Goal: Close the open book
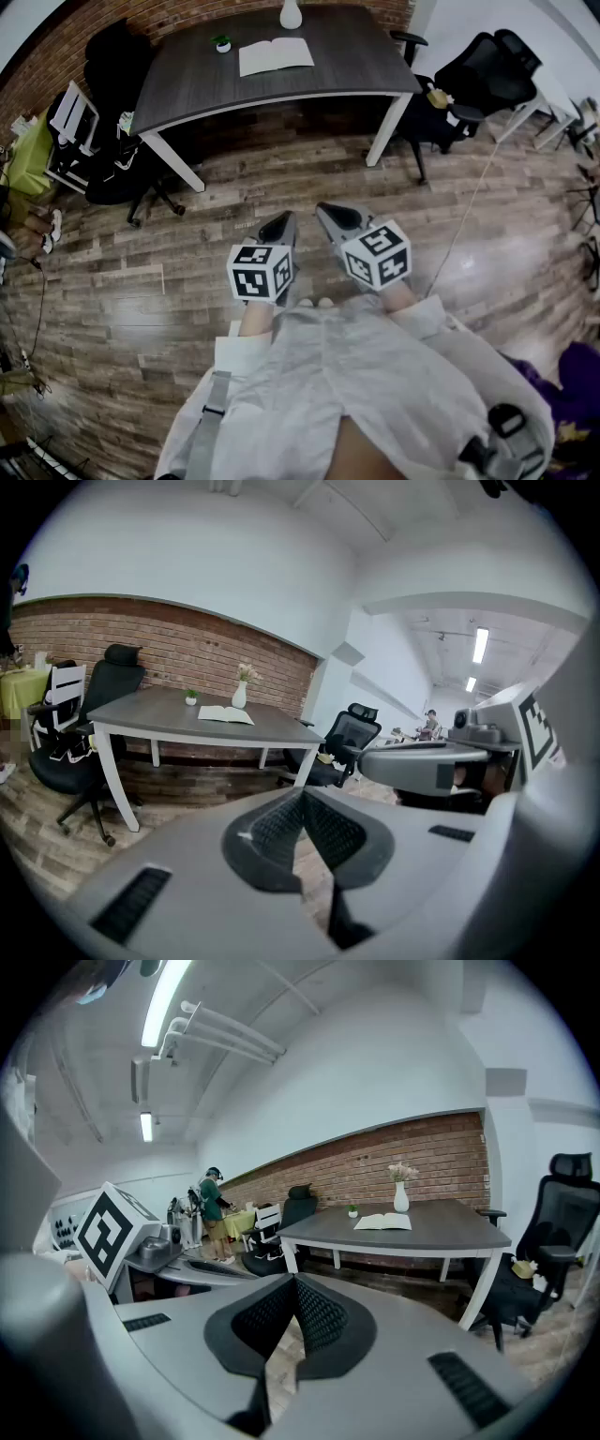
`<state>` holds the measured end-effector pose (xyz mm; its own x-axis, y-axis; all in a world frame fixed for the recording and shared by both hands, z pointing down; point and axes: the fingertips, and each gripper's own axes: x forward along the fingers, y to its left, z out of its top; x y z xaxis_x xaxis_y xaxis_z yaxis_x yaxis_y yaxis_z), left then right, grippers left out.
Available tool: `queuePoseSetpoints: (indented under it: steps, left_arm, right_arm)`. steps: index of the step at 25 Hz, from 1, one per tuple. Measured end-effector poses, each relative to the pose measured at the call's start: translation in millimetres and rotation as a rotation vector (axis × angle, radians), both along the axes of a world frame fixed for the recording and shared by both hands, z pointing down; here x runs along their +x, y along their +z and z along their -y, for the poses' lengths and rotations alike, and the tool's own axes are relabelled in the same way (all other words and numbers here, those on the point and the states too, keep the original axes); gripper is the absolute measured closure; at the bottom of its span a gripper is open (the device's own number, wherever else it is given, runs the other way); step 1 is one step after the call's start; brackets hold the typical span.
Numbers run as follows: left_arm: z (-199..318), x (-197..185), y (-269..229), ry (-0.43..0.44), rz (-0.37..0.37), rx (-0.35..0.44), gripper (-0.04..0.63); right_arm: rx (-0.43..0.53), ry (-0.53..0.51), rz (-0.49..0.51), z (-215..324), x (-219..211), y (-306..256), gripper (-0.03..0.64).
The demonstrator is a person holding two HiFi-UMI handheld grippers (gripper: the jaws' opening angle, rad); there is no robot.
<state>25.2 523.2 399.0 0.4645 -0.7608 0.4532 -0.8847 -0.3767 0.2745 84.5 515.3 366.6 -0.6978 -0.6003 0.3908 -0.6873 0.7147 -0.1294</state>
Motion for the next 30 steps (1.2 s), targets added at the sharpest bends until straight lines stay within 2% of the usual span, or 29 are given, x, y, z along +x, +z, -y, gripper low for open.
queuePoseSetpoints:
  steps: [16,19,22,24,30]
  left_arm:
    - [-14.4,-1.7,4.1,0.002,-0.01,-0.018,0.591]
    - [-13.4,-3.9,-2.5,-0.004,-0.046,0.015,0.591]
    - [-17.1,5.4,-12.0,0.047,-0.114,0.064,0.589]
    - [-18.9,13.3,-14.1,0.081,-0.138,0.075,0.589]
    - [-12.7,25.0,-9.5,0.061,-0.077,0.088,0.589]
  right_arm:
    - [-0.022,-0.007,-0.006,-18.2,-4.3,7.1,0.612]
    - [-0.019,0.008,0.031,-15.6,-4.3,2.4,0.612]
    - [-0.016,-0.008,0.078,-19.6,-2.7,-1.1,0.612]
    - [-0.014,-0.003,0.074,-20.2,0.8,0.4,0.612]
    - [-0.001,0.019,0.04,-16.4,18.5,5.4,0.611]
